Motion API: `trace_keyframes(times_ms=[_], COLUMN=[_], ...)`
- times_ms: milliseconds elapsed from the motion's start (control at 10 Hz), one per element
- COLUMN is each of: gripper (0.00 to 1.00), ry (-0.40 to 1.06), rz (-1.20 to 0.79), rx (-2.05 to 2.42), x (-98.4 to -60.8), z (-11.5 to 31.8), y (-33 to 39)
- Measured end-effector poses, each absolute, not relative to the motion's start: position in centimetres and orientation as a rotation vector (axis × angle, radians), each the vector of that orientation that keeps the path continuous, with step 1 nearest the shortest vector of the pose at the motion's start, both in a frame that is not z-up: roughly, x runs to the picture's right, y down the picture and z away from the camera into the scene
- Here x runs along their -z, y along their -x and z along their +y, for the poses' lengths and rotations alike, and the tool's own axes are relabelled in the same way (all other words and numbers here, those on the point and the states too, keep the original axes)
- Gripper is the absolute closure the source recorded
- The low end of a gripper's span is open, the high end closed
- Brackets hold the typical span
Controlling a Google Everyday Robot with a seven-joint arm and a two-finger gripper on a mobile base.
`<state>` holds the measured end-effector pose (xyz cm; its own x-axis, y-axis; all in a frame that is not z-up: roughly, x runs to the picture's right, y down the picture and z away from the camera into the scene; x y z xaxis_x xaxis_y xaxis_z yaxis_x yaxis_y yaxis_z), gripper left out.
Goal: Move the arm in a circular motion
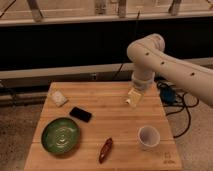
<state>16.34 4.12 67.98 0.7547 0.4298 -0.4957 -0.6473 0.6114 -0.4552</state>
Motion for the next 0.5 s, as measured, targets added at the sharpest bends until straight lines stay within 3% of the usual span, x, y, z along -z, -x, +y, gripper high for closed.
trace_keyframes(times_ms=[500], gripper=[0.2], ry=[0.616], rz=[0.301], rx=[-0.539], x=[-71.2], z=[2.5], y=[-9.3])
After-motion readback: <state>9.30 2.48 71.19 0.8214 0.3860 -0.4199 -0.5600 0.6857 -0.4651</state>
